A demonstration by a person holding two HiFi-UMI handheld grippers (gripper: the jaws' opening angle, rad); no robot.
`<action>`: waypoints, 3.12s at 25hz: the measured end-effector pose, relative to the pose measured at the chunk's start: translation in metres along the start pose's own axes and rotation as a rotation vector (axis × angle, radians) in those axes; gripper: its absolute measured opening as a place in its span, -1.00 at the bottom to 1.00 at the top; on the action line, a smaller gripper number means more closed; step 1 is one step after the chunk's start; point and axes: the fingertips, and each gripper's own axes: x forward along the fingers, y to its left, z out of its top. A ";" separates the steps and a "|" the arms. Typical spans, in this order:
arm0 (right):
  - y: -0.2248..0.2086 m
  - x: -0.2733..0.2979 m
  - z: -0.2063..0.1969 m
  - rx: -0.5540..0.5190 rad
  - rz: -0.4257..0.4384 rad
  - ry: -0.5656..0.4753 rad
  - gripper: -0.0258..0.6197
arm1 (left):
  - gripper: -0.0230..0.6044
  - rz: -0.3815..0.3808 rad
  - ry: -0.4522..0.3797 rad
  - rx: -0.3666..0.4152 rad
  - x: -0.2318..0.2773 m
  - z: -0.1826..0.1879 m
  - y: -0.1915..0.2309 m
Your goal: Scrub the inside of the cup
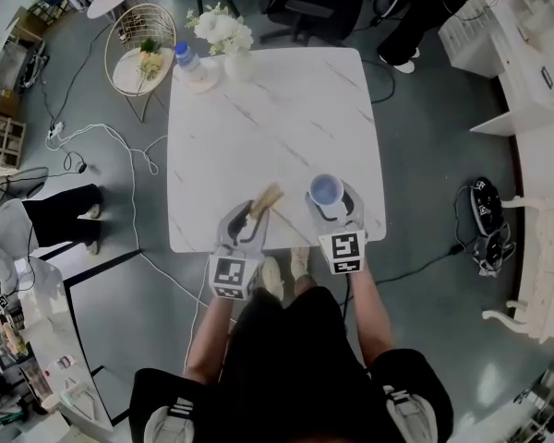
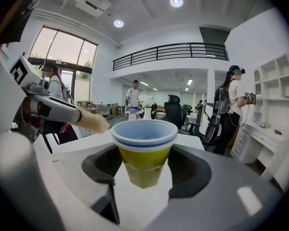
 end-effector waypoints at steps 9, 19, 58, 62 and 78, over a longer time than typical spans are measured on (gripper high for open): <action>-0.045 0.045 -0.023 0.035 0.015 0.035 -0.01 | -0.52 0.043 0.032 -0.004 0.051 -0.007 0.014; -0.074 0.091 -0.057 0.052 0.051 0.086 -0.01 | -0.52 0.095 0.079 -0.033 0.086 -0.025 0.024; -0.078 0.137 -0.127 0.086 0.051 0.223 0.00 | -0.52 0.077 0.159 -0.103 0.094 -0.071 0.020; -0.077 0.131 -0.132 0.099 0.051 0.242 0.01 | -0.52 0.071 0.157 -0.104 0.088 -0.072 0.015; -0.062 0.097 -0.150 0.079 0.028 0.300 0.02 | -0.52 0.054 0.139 -0.084 0.058 -0.070 0.007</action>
